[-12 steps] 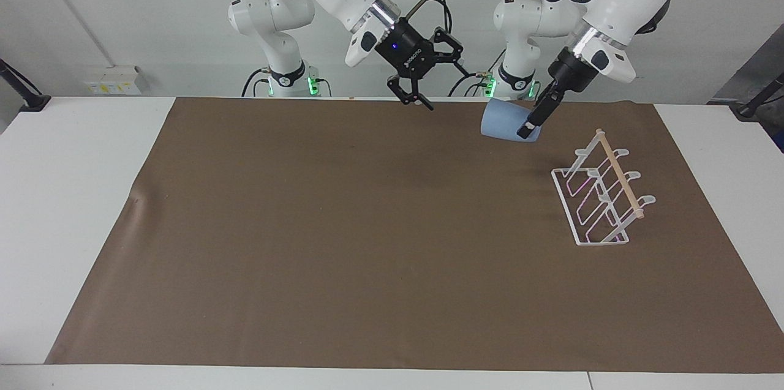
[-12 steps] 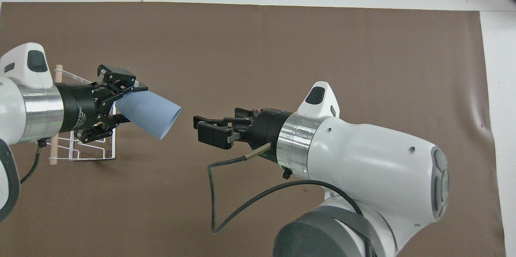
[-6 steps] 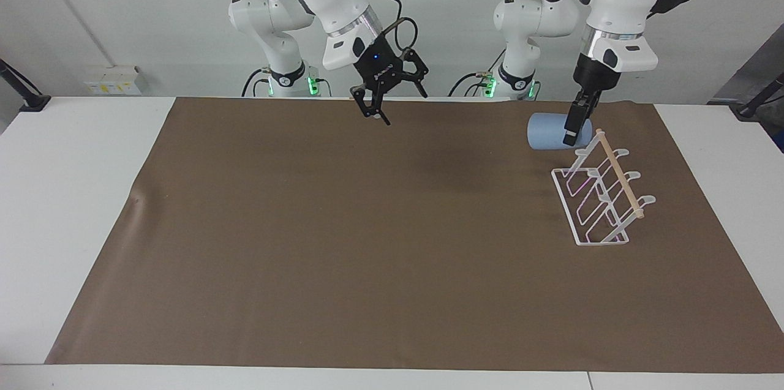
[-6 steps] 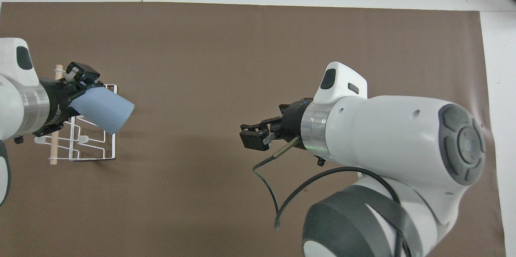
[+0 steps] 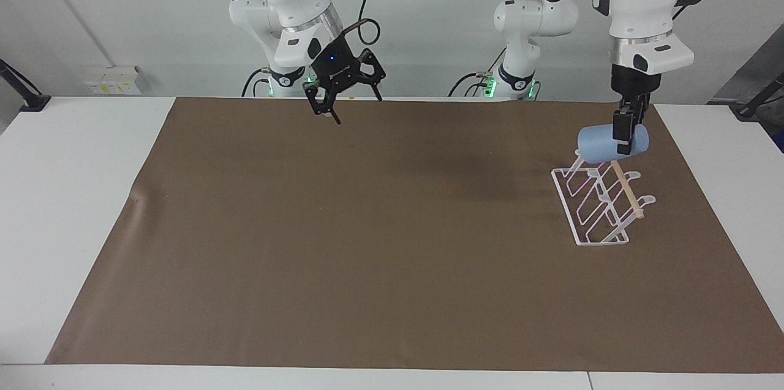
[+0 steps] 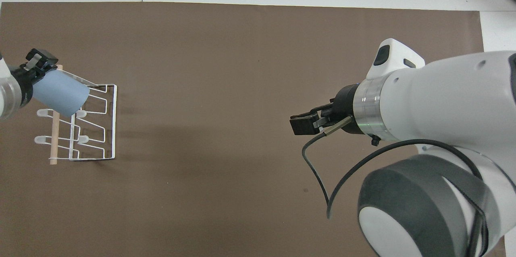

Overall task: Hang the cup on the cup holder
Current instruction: 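Carry the cup toward the rack while the right gripper withdraws, then lower the cup onto a rack peg with the left gripper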

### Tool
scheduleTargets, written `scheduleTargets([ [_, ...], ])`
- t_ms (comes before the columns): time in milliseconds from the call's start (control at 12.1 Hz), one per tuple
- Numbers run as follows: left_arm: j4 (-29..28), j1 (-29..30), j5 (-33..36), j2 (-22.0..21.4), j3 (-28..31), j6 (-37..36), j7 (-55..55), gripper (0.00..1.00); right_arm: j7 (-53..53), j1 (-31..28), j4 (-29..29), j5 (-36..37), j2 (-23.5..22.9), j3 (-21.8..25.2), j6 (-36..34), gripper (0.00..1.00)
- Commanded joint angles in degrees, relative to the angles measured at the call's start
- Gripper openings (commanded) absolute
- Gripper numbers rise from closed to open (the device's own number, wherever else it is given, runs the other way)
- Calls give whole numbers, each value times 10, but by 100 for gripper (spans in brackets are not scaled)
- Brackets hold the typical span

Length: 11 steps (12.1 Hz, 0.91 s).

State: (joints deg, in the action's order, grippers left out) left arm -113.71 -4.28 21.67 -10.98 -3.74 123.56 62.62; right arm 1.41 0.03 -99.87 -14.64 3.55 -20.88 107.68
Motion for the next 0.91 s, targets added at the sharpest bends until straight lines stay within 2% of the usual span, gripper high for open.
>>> scheduleTargets([
  [0,-8,22,46,31,-5,63,10,0,-97,-18,14,50,-5,-6,-38,100],
  [166,-10,26,100,47,-5,104,43,0,-105,-43,15,80,-3,-6,-63,100],
  [415,-17,23,201,65,-5,116,113,0,-104,-92,12,97,2,-6,-101,100],
  [664,-48,18,251,65,-5,130,168,0,-98,-117,-1,98,11,-4,-128,100],
  [830,-48,16,275,75,-6,130,191,0,-98,-130,-28,98,27,-4,-132,100],
])
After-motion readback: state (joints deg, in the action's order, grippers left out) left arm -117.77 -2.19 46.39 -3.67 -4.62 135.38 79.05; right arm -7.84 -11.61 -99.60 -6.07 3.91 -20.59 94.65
